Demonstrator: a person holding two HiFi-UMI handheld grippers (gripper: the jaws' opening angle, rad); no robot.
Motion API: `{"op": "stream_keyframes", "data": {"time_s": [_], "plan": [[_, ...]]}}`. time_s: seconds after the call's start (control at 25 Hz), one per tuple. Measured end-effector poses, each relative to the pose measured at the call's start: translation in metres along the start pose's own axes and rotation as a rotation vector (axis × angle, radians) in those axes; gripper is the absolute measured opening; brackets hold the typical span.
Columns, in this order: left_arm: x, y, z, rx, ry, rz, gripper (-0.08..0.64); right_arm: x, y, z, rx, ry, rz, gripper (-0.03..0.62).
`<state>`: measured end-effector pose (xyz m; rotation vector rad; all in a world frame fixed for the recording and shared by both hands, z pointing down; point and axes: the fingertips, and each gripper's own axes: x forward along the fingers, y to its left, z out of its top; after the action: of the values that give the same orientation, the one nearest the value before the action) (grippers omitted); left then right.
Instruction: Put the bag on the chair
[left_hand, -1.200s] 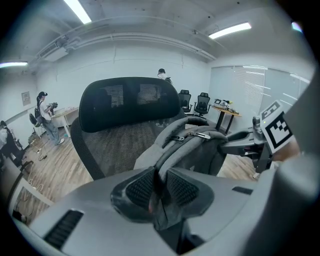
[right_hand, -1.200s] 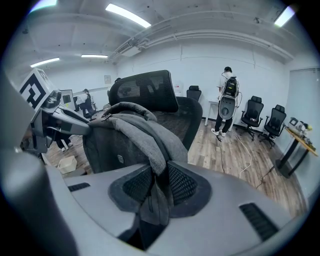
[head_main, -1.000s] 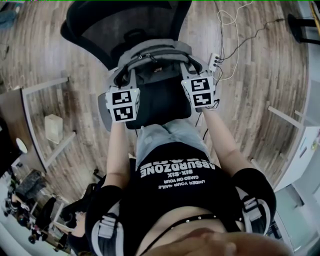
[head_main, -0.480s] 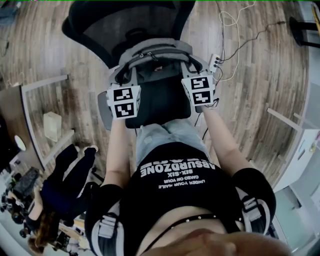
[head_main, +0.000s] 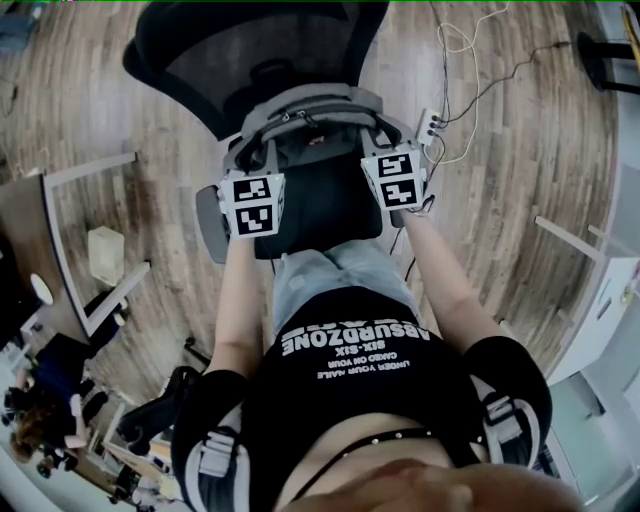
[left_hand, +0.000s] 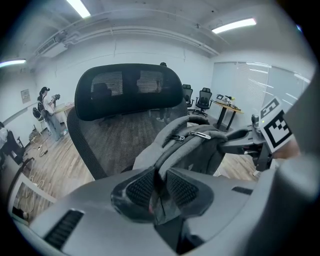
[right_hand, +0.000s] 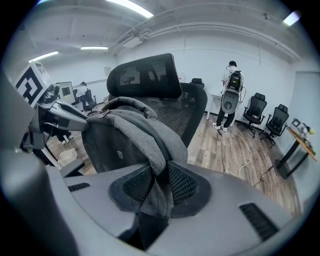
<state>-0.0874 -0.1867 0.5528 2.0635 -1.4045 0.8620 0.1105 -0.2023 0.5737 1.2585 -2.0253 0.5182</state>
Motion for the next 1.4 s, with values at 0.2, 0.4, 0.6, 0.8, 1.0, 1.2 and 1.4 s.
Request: {"op": "stream_keyframes", "data": {"time_s": [0.2,0.4,0.6,0.8,1.0,1.2,1.4], "plan": [[0.004,-0.002,-0.006,0.008,0.014,0.002,0.089,0.004,0.001,-0.009,-0.002,0.021,0.006,0.092],[0.007,-0.003,-0.012,0.011,0.026,0.001,0.089,0.006,0.002,-0.015,-0.005,0.035,0.012,0.092],[0.012,-0.001,-0.016,0.023,0.035,0.007,0.087,0.011,0.002,-0.017,-0.019,0.029,0.022,0.092],[0.017,0.004,-0.026,0.033,0.068,0.008,0.083,0.019,0.007,-0.018,-0.039,0.017,0.046,0.091],[0.020,0.010,-0.038,0.069,0.097,0.021,0.078,0.024,0.016,-0.019,-0.045,-0.008,0.056,0.091],[0.026,0.016,-0.044,0.063,0.103,0.028,0.077,0.031,0.019,-0.019,-0.027,-0.033,0.055,0.091],[0.032,0.019,-0.043,0.042,0.086,0.036,0.077,0.034,0.019,-0.019,-0.019,-0.042,0.055,0.091]]}}
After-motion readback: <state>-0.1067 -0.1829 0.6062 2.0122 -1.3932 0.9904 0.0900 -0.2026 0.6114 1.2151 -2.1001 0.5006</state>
